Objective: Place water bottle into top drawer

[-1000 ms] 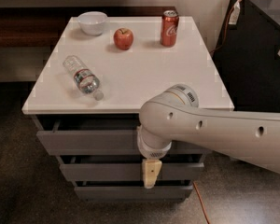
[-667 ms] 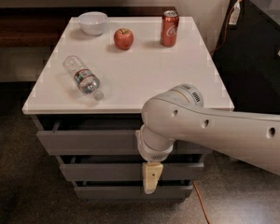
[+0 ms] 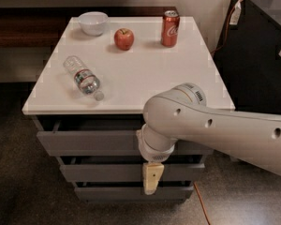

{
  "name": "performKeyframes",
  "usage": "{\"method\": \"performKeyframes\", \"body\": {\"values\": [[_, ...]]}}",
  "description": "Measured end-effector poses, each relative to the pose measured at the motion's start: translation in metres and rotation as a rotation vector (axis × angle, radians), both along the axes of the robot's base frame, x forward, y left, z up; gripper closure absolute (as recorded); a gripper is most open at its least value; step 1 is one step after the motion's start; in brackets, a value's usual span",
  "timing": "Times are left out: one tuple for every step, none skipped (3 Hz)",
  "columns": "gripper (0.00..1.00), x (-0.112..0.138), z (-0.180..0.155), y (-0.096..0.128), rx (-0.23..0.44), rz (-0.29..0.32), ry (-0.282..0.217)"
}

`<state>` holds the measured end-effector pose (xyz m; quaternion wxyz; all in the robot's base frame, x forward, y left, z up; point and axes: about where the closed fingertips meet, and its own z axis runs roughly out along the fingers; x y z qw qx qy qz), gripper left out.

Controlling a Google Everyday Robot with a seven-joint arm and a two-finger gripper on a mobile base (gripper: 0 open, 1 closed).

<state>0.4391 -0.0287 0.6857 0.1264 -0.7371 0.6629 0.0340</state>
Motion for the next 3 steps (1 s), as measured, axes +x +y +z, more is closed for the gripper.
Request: {"method": "performKeyframes", "body": {"values": [[0.0,0.016,0.001,-0.006,-0.011,-0.043,-0.026],[0.0,0.05,-0.033,0.001,-0.049,-0.102,-0.061],[0.0,0.051,-0.034,0.002,-0.047,-0.101,-0.049]]}}
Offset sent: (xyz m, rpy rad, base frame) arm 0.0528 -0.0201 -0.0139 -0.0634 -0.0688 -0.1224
